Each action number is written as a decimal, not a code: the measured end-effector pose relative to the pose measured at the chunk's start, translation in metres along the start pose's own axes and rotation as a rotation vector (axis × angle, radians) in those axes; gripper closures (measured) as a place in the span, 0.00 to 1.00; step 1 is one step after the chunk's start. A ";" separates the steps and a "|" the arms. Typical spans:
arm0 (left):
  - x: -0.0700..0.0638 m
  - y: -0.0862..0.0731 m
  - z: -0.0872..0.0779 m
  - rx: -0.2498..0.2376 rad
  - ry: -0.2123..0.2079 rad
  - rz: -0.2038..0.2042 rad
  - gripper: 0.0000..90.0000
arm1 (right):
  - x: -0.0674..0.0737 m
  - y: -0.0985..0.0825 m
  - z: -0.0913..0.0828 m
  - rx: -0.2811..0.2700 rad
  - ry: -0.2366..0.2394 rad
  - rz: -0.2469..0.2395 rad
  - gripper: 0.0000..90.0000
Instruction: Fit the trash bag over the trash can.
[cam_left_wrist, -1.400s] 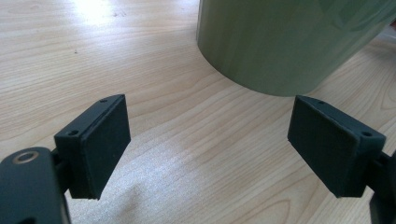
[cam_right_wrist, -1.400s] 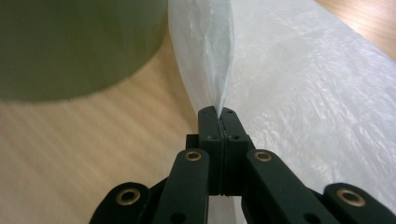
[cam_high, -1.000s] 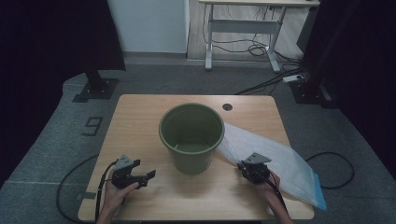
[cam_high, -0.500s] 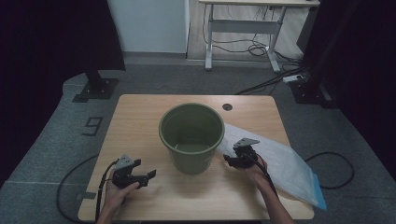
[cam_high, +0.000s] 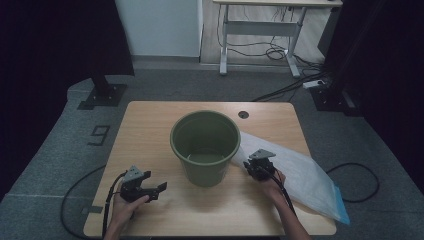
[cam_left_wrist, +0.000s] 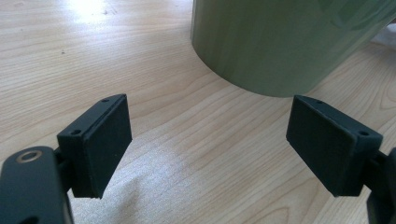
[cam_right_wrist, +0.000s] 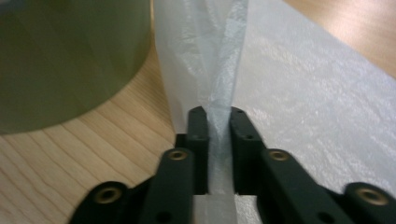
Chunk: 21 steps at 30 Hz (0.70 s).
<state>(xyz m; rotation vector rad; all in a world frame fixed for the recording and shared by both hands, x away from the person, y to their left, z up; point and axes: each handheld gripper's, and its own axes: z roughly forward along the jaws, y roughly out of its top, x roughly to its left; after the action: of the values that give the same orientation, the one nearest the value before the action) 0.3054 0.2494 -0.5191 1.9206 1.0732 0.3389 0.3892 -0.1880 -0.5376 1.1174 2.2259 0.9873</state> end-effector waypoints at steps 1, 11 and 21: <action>0.000 0.000 0.000 0.001 0.002 0.000 0.15 | 0.000 0.000 -0.001 -0.007 -0.002 0.001 0.93; -0.002 0.000 0.002 0.007 0.003 0.006 0.16 | -0.005 0.006 -0.020 -0.110 0.019 0.044 0.98; 0.000 0.000 0.000 0.007 0.016 -0.003 0.16 | -0.013 0.013 -0.037 -0.199 0.032 0.093 0.98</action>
<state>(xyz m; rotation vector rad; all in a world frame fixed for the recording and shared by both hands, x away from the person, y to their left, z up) 0.3051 0.2496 -0.5190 1.9251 1.0891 0.3500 0.3779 -0.2077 -0.5029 1.1302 2.0620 1.2429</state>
